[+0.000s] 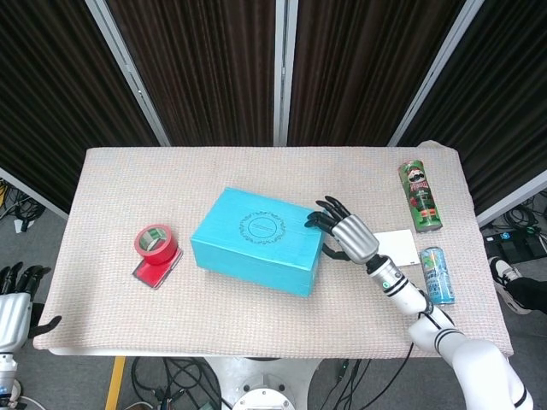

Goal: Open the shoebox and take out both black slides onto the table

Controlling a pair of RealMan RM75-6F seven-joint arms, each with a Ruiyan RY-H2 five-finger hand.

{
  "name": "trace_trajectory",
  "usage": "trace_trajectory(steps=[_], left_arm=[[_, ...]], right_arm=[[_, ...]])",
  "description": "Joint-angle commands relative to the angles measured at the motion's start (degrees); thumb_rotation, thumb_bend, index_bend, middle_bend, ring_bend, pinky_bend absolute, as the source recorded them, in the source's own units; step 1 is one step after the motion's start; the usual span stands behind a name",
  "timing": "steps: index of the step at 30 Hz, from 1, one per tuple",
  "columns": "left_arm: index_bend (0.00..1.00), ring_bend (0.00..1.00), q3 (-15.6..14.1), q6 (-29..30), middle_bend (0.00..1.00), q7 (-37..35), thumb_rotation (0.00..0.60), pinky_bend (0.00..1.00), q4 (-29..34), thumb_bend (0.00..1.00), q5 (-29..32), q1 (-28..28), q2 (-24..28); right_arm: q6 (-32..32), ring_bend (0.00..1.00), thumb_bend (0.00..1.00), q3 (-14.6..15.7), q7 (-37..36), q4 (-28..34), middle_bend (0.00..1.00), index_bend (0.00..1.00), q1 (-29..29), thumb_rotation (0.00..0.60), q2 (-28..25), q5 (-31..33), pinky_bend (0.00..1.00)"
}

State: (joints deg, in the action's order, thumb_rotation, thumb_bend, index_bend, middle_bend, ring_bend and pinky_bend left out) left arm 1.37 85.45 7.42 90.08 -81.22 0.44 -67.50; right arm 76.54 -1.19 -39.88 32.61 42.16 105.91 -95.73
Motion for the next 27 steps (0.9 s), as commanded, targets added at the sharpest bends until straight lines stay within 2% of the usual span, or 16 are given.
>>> trace_trajectory(steps=[1,8,13,15,17,20,22,24,27], left_arm=[[0.18,0.05,-0.1,0.0,0.15,-0.1,0.6,0.07,0.0,0.07,0.0,-0.1,0.0],[0.18,0.05,-0.2,-0.5,0.15,-0.8,0.6,0.07,-0.4,0.07,0.1,-0.1,-0.1],[0.18,0.05,-0.4,-0.4,0.15,-1.6,0.6,0.07,-0.7,0.07,-0.3,-0.2,-0.1],[0.18,0.05,-0.5,-0.4,0.15,-1.8,0.6,0.07,-0.8,0.07,-0.4,-0.3,-0.1],[0.18,0.05,-0.6,-0.3,0.15,-2.0,0.6,0.07,-1.0,0.07,-0.5,-0.4,-0.1],[0.18,0.05,-0.7,-0.1,0.15,-2.3,0.6,0.07,-1.1,0.07,-0.5,-0.6,-0.1],[0.18,0.05,-0.7,0.0,0.15,-2.5,0.6,0.07,-1.3,0.07,-0.5,-0.8,-0.1],[0.18,0.05,-0.7,0.1,0.15,-2.6,0.6,0.07,-1.3,0.07,-0.6,-0.8,-0.1],[0.18,0.05,-0.7,0.3,0.15,-2.7,0.6,0.07,-1.4,0.07,-0.7,-0.9,-0.1]], right_arm=[[-5.5,0.08,0.7,-5.1,-8.6,12.7,0.42,0.49,-0.3,0.6,-4.8,7.1,0.0],[-19.4,0.08,0.66,-11.3,-17.0,32.7,0.42,0.48,0.1,0.6,-13.7,18.6,0.0],[-27.8,0.07,0.63,-17.4,-21.5,41.2,0.42,0.44,0.1,0.6,-17.0,29.4,0.0],[-29.9,0.06,0.6,-19.3,-22.0,42.3,0.41,0.41,0.2,0.6,-17.3,32.7,0.0],[-31.5,0.03,0.52,-21.6,-22.2,43.2,0.37,0.33,0.3,0.6,-17.1,37.0,0.0],[-32.8,0.0,0.42,-24.1,-20.4,43.4,0.21,0.1,0.6,0.6,-16.5,42.9,0.0],[-31.7,0.0,0.36,-25.4,-17.3,42.6,0.07,0.01,1.1,0.6,-15.4,46.4,0.0],[-29.1,0.0,0.31,-26.3,-14.0,41.7,0.0,0.0,1.4,0.6,-13.9,48.8,0.0],[-22.2,0.0,0.24,-28.3,-8.8,40.3,0.0,0.0,1.5,0.6,-11.1,51.4,0.0]])
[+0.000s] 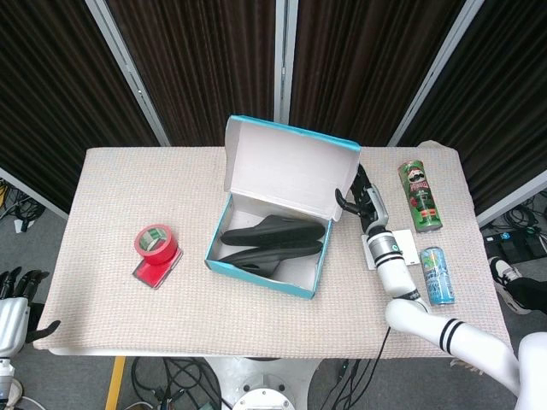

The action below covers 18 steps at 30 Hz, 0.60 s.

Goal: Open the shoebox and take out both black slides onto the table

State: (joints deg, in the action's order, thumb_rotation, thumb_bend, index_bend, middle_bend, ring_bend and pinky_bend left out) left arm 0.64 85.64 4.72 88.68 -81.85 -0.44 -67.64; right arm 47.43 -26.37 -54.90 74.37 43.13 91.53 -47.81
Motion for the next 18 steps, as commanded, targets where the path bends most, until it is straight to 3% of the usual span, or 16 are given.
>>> trace_trajectory(steps=[1,4,7,13,18], left_arm=[[0.18,0.05,0.1,0.1,0.15,-0.1,0.6,0.07,-0.1,0.07,-0.1,0.0,0.0],[0.18,0.05,0.1,0.1,0.15,0.0,0.6,0.07,-0.1,0.07,-0.2,0.0,0.1],[0.18,0.05,0.1,-0.1,0.15,0.1,0.6,0.07,0.0,0.07,-0.3,0.1,0.2],[0.18,0.05,0.4,-0.5,0.15,0.5,0.6,0.07,0.5,0.07,-0.1,0.5,0.3],[0.18,0.05,0.3,-0.7,0.15,0.4,0.6,0.07,0.9,0.07,-0.4,0.7,0.3]], right_arm=[[9.8,0.0,0.23,-3.9,8.1,-2.1,0.0,0.0,0.6,0.6,4.3,3.6,0.0],[17.5,0.0,0.22,-3.7,11.5,-4.2,0.0,0.0,0.2,0.6,6.1,-1.4,0.0],[24.0,0.0,0.22,1.1,14.2,-7.3,0.0,0.0,-0.5,0.6,5.8,-12.9,0.0],[23.1,0.0,0.14,13.3,18.9,-0.3,0.04,0.0,-2.8,0.6,-5.0,-30.7,0.0],[18.9,0.0,0.11,18.7,25.8,6.4,0.18,0.06,-1.5,0.6,-11.4,-38.7,0.0]])
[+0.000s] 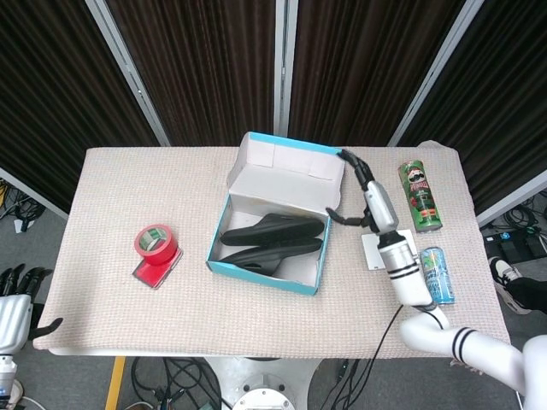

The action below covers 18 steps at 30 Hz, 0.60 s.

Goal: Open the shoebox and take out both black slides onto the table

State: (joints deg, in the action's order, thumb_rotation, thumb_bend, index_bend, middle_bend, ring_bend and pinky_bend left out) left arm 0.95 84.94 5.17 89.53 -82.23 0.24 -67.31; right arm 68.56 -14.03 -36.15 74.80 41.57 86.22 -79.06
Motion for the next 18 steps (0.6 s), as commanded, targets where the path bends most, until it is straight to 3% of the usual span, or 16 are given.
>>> trace_trajectory(steps=[1,6,8,18], left_arm=[[0.18,0.05,-0.1,0.0,0.15,-0.2,0.6,0.07,0.1,0.07,-0.1,0.0,0.0],[0.18,0.05,-0.3,0.2,0.15,-0.8,0.6,0.07,-0.2,0.07,-0.2,-0.3,-0.1],[0.18,0.05,-0.4,0.2,0.15,-1.2,0.6,0.07,-0.5,0.07,-0.2,-0.4,-0.1],[0.18,0.05,-0.5,-0.4,0.15,-3.1,0.6,0.07,-2.1,0.07,0.2,-0.6,-0.7]], right_arm=[[-3.3,0.0,0.11,7.4,9.5,7.1,0.2,0.1,0.5,0.6,-6.6,-8.7,0.0],[-6.8,0.0,0.1,9.3,22.2,7.7,0.29,0.27,2.3,0.6,-4.9,-11.2,0.0],[-8.1,0.0,0.1,9.4,26.6,7.2,0.29,0.3,2.9,0.6,-3.0,-11.0,0.0],[-11.7,0.0,0.08,9.1,37.1,4.6,0.29,0.3,4.0,0.6,3.4,-8.0,0.0]])
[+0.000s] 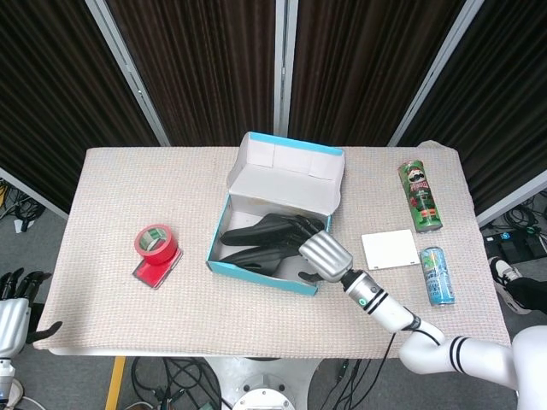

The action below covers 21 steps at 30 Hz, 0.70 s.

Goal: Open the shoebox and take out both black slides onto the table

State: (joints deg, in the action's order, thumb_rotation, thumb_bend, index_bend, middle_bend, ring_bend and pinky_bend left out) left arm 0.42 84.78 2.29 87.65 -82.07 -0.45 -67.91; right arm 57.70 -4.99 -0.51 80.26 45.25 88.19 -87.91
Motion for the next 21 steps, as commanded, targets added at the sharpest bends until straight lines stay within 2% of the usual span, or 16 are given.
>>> trace_trajectory(steps=[1,6,16,19,21], left_arm=[[0.18,0.05,0.0,-0.4,0.15,-0.4,0.6,0.07,-0.4,0.07,0.0,0.1,-0.2],[0.18,0.05,0.0,-0.3,0.15,-0.9,0.6,0.07,-1.0,0.07,-0.1,0.2,-0.5],[0.18,0.05,0.0,-0.8,0.15,-1.8,0.6,0.07,-1.9,0.07,0.0,0.1,-0.9],[0.18,0.05,0.0,-0.8,0.15,-1.9,0.6,0.07,-1.9,0.07,0.0,0.2,-0.9],[0.18,0.05,0.1,-0.9,0.15,-2.0,0.6,0.07,-2.0,0.07,0.1,0.2,-1.0]], right_arm=[[-1.1,0.0,0.08,-0.1,2.1,-1.2,0.29,0.3,0.4,0.6,2.1,1.2,0.0],[-0.7,0.0,0.08,-1.1,5.7,-4.6,0.29,0.3,1.1,0.6,5.3,1.5,0.0],[-3.1,0.0,0.09,-2.4,6.4,-9.7,0.29,0.32,3.0,0.6,10.0,3.2,0.0],[-2.5,0.0,0.15,-2.6,7.8,-12.6,0.35,0.39,3.6,0.6,12.5,2.7,0.0],[-1.7,0.03,0.28,-2.4,8.0,-14.5,0.44,0.5,3.7,0.6,14.1,2.1,0.0]])
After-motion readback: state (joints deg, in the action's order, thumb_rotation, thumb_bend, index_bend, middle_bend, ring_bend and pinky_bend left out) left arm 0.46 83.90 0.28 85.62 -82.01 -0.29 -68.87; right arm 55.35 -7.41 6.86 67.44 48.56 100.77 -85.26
